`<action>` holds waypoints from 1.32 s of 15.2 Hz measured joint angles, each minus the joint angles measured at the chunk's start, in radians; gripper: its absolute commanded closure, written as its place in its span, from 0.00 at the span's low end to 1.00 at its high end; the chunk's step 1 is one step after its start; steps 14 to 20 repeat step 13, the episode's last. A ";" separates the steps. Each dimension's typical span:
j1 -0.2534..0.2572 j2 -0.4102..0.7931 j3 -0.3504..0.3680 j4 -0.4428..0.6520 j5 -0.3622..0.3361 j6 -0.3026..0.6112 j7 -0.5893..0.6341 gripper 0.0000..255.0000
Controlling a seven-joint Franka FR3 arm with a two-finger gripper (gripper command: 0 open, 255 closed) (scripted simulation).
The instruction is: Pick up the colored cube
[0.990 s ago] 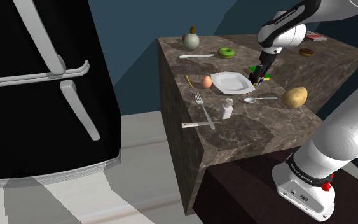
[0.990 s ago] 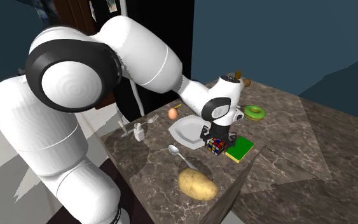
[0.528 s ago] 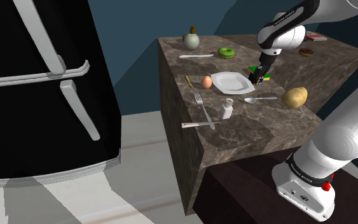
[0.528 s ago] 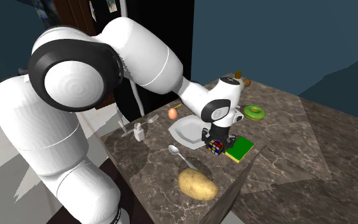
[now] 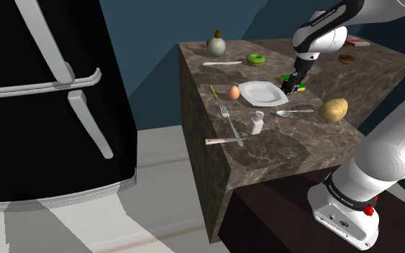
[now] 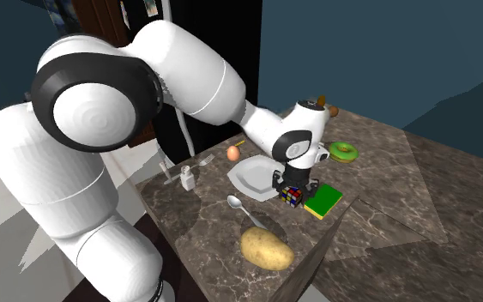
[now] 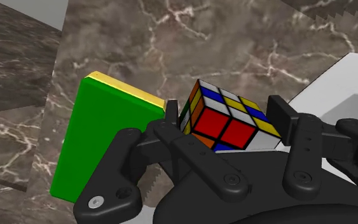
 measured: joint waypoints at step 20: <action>0.003 -0.102 0.006 0.078 -0.052 -0.170 0.038 1.00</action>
